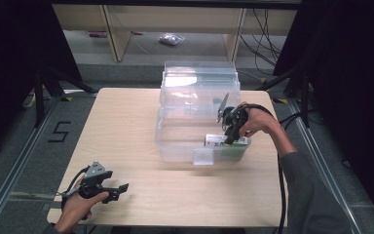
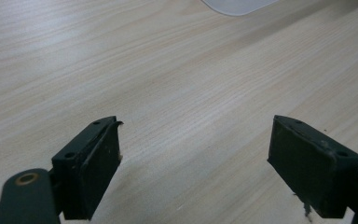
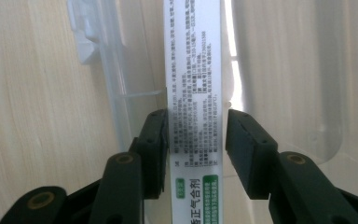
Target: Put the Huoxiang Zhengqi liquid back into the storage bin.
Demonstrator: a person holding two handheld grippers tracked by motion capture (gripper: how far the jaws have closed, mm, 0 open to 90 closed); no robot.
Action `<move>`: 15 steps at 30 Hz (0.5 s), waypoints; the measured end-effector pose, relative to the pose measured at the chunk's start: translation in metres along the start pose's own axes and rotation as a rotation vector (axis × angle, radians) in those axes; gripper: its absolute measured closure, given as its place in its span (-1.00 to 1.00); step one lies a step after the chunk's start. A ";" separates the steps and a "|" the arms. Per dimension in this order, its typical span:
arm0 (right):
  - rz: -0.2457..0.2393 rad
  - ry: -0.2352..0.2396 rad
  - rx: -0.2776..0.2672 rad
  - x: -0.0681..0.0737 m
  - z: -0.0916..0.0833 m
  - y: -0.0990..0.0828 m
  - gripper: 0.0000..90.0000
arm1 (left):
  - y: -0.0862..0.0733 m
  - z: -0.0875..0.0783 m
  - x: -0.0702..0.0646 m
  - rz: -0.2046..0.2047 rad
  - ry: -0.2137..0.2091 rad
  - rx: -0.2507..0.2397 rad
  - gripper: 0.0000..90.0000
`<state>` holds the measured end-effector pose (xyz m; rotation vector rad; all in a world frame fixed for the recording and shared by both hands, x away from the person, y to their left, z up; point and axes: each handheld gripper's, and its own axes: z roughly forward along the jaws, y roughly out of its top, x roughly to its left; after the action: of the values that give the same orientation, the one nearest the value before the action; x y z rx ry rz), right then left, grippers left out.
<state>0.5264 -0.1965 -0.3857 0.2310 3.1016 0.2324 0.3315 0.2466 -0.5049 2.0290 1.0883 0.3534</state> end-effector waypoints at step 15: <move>0.045 -0.030 -0.093 0.007 -0.023 -0.004 0.07 | 0.000 0.000 0.000 0.001 0.007 -0.002 -0.64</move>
<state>0.5182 -0.2027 -0.3633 0.2991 3.0484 0.3689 0.3312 0.2463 -0.5049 2.0281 1.0905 0.3627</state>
